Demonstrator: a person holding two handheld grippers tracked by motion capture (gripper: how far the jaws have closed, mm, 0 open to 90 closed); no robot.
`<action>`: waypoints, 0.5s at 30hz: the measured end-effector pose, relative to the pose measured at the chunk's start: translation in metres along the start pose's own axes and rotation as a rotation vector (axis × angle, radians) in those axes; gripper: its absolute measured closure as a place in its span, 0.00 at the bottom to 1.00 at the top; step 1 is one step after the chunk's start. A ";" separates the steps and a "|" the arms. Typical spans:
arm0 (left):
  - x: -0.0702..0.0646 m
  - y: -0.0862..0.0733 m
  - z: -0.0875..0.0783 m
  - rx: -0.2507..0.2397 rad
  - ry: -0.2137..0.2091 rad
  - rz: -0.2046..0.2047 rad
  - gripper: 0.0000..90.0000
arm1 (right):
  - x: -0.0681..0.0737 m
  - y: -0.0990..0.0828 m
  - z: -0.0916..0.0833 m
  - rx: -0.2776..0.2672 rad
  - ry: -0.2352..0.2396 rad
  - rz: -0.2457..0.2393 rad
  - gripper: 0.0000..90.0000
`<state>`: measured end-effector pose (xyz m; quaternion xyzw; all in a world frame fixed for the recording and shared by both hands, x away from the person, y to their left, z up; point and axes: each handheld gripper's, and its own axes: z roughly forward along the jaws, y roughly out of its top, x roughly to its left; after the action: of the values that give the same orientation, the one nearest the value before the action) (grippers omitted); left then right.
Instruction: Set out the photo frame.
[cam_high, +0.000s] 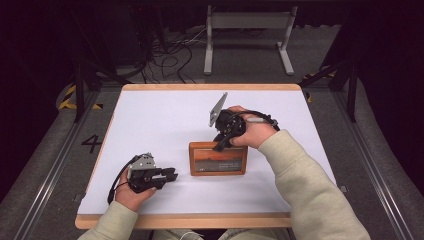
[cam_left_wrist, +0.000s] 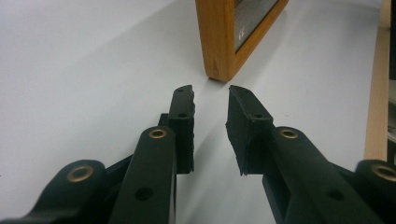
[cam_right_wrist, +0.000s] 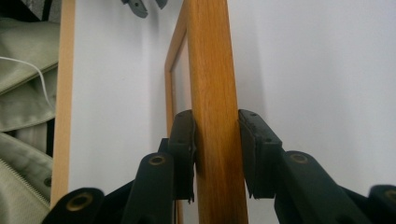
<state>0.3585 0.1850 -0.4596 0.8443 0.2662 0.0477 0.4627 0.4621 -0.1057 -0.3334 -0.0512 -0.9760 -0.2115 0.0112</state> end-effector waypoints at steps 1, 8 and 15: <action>0.000 0.000 0.000 -0.001 0.001 0.003 0.80 | 0.000 0.000 0.000 0.000 0.000 0.000 0.75; 0.001 0.000 0.000 -0.002 0.015 -0.002 0.76 | -0.006 -0.004 0.003 -0.020 -0.054 0.064 0.59; 0.001 0.001 0.000 -0.008 0.024 -0.006 0.71 | 0.000 -0.013 -0.004 -0.102 -0.117 0.088 0.35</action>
<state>0.3598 0.1856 -0.4588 0.8410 0.2739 0.0573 0.4630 0.4604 -0.1195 -0.3348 -0.1066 -0.9598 -0.2568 -0.0390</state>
